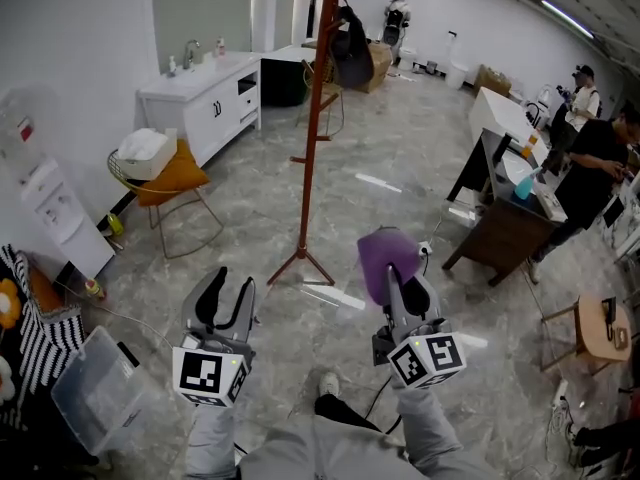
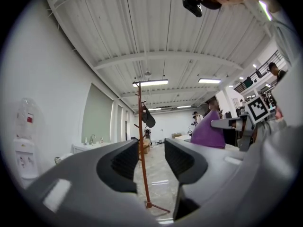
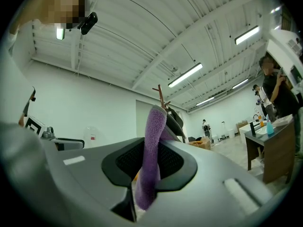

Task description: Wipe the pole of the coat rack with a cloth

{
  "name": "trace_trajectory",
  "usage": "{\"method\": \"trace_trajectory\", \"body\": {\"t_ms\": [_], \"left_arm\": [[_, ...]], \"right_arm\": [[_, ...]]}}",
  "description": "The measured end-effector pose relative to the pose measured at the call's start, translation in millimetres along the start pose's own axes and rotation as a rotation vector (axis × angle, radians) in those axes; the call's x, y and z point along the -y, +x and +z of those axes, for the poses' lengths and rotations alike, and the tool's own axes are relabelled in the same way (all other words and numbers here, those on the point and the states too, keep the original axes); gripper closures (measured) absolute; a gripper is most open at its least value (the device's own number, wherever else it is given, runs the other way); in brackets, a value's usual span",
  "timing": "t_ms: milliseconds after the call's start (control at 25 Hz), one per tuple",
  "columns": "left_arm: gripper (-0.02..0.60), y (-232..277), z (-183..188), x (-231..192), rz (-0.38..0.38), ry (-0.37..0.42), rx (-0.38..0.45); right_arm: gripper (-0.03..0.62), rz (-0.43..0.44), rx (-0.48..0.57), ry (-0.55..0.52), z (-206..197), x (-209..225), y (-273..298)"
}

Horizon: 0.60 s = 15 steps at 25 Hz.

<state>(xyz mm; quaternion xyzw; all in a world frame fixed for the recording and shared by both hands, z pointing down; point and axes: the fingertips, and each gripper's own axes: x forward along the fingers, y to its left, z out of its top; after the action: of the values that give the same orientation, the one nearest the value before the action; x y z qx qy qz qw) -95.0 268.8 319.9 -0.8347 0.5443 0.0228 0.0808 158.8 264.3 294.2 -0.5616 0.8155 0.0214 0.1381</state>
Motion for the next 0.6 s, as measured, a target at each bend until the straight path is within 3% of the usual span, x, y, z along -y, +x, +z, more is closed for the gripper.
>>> {"method": "trace_trajectory", "body": {"t_ms": [280,600], "left_arm": [[0.402,50,-15,-16,0.015,0.001,-0.021],[0.402,142,-27,-25,0.055,0.019,-0.055]], "right_arm": [[0.536,0.026,-0.039,0.02,-27,22,54],[0.536,0.099,-0.075,0.068,-56,71,133]]}}
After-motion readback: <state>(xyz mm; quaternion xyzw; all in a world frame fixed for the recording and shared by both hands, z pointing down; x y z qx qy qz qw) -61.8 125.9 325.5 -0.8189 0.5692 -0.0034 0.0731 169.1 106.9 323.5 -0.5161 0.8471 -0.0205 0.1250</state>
